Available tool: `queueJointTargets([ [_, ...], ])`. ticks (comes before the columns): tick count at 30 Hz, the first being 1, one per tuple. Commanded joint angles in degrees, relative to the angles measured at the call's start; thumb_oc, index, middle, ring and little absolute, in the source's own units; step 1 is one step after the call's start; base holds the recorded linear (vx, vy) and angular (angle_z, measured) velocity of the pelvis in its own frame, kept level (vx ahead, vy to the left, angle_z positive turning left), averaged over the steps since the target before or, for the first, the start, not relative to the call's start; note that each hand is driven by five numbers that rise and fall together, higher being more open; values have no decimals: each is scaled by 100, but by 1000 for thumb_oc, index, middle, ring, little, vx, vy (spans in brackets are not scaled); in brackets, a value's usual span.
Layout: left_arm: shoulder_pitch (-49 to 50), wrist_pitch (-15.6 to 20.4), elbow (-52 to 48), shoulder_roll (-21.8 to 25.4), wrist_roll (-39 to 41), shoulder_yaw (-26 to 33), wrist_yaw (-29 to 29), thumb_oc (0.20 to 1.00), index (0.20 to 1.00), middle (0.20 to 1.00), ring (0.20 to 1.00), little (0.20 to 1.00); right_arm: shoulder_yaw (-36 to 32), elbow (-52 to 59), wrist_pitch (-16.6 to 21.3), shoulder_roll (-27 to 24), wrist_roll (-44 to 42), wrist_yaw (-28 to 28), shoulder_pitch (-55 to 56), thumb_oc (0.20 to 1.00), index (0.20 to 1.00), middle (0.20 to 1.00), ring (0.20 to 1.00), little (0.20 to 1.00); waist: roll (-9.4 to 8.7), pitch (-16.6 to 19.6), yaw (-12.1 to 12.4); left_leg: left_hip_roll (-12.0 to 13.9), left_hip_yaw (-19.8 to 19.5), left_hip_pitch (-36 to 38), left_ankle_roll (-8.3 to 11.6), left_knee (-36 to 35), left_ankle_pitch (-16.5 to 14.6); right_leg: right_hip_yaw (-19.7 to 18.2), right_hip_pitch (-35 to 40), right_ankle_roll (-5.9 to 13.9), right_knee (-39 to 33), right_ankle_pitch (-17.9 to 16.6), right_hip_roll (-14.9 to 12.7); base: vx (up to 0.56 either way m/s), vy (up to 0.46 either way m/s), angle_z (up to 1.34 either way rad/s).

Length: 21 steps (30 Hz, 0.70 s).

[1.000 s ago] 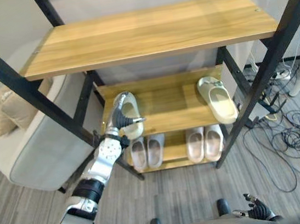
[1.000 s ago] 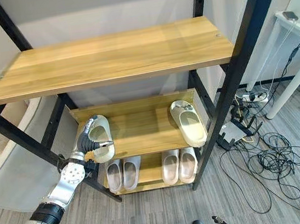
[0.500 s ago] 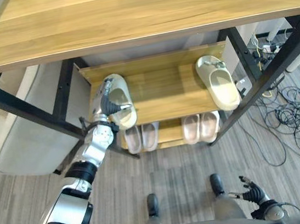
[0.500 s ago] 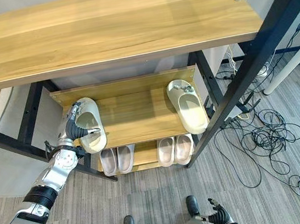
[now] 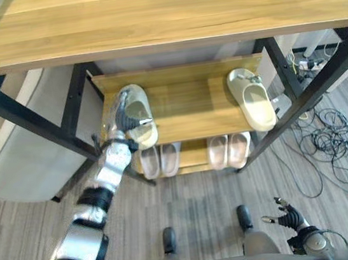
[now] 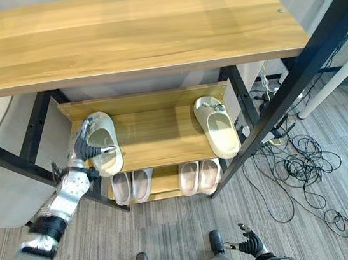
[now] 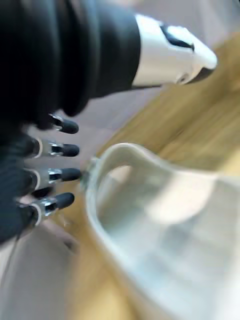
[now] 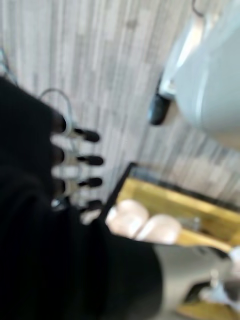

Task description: Arrange the slippers neatly on the shoe rack.

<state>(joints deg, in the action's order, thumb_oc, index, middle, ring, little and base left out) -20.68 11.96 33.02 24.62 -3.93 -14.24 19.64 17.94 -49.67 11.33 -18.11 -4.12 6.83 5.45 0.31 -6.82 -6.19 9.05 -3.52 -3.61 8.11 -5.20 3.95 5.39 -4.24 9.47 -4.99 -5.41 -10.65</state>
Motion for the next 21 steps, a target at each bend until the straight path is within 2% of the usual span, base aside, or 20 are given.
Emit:
queueJointTargets([
  [1,580,93,-210,-64,265,106,-303,1000,1000,1000,1000,1000,-236,380,132,-144,111,54,-291,1000,1000,1000,1000,1000,227,-252,459,553,104,-127,49,101,166,390,-192,403,1435,781,-338,45,21,-3],
  [12,707,89,-336,7,-52,128,-320,1000,1000,1000,1000,1000,-388,454,127,-238,337,216,-275,1000,1000,1000,1000,1000,223,-183,461,474,126,-63,50,53,68,485,-1,465,1122,659,-421,32,19,4],
  [21,294,-39,-644,275,-407,424,189,1000,1000,1000,1000,1000,-438,584,116,-251,311,286,-348,1000,1000,1000,1000,1000,223,-246,475,433,63,-209,51,23,69,542,-65,491,1049,598,-456,-2,-1,3],
])
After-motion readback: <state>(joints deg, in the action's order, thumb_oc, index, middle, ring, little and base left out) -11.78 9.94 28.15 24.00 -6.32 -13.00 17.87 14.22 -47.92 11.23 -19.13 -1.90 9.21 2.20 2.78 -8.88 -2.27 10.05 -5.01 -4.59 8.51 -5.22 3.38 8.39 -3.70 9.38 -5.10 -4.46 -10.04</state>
